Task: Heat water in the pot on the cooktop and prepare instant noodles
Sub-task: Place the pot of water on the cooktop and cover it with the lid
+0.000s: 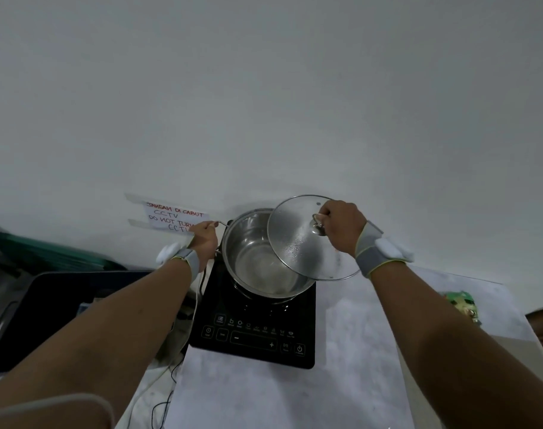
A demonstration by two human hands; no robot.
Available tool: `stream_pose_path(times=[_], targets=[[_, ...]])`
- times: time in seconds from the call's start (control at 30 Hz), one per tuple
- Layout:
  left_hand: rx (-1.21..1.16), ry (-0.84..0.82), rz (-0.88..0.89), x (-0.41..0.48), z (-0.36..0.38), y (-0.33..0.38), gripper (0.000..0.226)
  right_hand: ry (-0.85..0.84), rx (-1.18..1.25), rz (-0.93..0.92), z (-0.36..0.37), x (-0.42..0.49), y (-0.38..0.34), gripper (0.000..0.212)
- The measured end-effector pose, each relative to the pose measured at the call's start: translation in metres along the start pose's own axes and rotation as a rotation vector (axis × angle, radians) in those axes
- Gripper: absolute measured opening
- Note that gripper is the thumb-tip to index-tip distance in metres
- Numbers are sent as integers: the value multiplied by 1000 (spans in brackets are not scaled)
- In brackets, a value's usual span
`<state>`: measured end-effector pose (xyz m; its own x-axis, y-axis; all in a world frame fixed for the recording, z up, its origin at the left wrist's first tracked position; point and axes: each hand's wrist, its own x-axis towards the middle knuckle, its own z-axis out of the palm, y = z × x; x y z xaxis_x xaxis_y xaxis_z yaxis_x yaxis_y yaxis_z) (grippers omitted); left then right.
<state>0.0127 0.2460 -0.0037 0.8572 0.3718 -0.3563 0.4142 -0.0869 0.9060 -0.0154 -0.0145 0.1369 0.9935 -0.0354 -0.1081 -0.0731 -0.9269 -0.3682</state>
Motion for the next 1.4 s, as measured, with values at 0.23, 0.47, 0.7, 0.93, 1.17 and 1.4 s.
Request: stream_pose_path(times=[0.23,0.47,0.7,0.93,1.17,1.4], targets=[[16,-49,-22,0,0,2,33,-39,-98,-25,31,4,-42,23],[34,-56,-17,-1,-3,2,35,-109,-149,-83,52,1,-56,18],[76,-39,7,0,-1,2,36,-160,-154,-129,57,-1,-61,22],[85,-32,14,3,-3,-1,35,-190,-163,-130,63,-2,-59,20],[51,-39,12,7,-1,-6,35,-187,-165,-131,68,0,-56,17],[69,-37,38,8,-1,-6,34,-143,-106,-108,75,3,-50,13]])
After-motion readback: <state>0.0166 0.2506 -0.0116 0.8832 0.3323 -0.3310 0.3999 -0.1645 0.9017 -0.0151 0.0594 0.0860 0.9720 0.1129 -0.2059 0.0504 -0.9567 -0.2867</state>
